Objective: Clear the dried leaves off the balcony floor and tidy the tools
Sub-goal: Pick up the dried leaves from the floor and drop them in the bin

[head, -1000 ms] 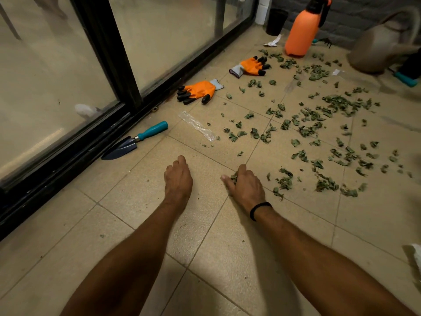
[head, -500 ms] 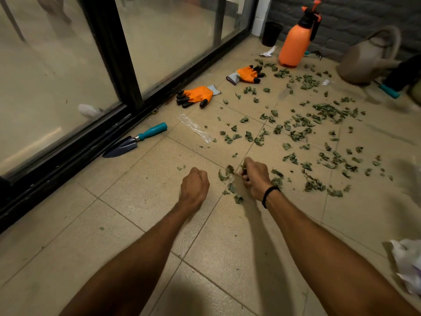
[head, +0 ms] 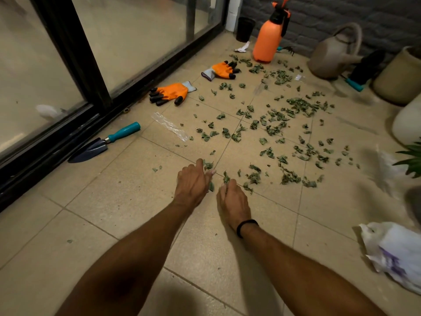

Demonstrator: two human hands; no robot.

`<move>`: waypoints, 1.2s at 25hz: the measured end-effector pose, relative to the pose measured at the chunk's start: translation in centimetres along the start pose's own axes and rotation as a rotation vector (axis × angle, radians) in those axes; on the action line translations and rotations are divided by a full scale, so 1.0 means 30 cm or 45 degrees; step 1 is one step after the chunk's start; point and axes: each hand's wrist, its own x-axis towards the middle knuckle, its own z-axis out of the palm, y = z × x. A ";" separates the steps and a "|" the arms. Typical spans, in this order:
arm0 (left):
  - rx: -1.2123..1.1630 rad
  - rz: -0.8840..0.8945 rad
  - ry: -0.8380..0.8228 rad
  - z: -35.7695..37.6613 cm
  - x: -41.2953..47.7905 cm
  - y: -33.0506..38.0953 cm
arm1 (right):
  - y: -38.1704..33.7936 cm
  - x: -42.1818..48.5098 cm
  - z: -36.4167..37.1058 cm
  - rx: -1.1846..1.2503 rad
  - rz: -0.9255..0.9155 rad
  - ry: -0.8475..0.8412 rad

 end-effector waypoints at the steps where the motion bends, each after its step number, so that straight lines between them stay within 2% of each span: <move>1: 0.134 0.012 -0.002 0.014 -0.004 -0.003 | 0.002 0.023 -0.009 0.138 0.110 0.060; 3: 0.310 0.030 0.012 0.026 -0.024 -0.011 | 0.012 0.067 -0.015 0.205 0.216 0.170; 6: 0.311 0.068 -0.056 0.009 -0.052 -0.021 | 0.022 0.122 -0.014 0.109 0.122 0.144; 8: 0.079 0.031 -0.040 -0.017 -0.070 -0.032 | 0.020 0.151 0.000 -0.047 0.028 0.004; 10: -0.307 -0.136 -0.016 -0.054 -0.088 -0.050 | 0.016 0.175 0.020 -0.180 -0.005 -0.093; 14: -0.814 -0.342 -0.053 -0.118 -0.126 -0.081 | -0.050 0.239 0.009 0.197 0.290 -0.005; 16: -0.911 -0.379 -0.078 -0.128 -0.145 -0.086 | -0.101 0.275 -0.006 0.275 0.262 0.048; 18: -0.765 -0.284 -0.126 -0.116 -0.163 -0.084 | -0.145 0.302 -0.001 0.243 0.167 0.053; 20: -0.510 -0.106 -0.113 -0.083 -0.180 -0.068 | -0.174 0.307 0.027 0.167 0.072 -0.043; 22: -0.354 0.006 -0.064 -0.035 -0.189 -0.055 | -0.179 0.296 0.072 -0.017 -0.003 -0.168; 24: -0.218 0.078 -0.037 0.013 -0.188 -0.054 | -0.167 0.297 0.102 -0.139 -0.036 -0.173; 26: -0.040 0.126 -0.062 0.051 -0.181 -0.059 | -0.163 0.322 0.099 -0.044 0.037 -0.106; 30: 0.207 0.274 -0.003 0.072 -0.174 -0.059 | -0.141 0.354 0.033 0.331 0.245 0.053</move>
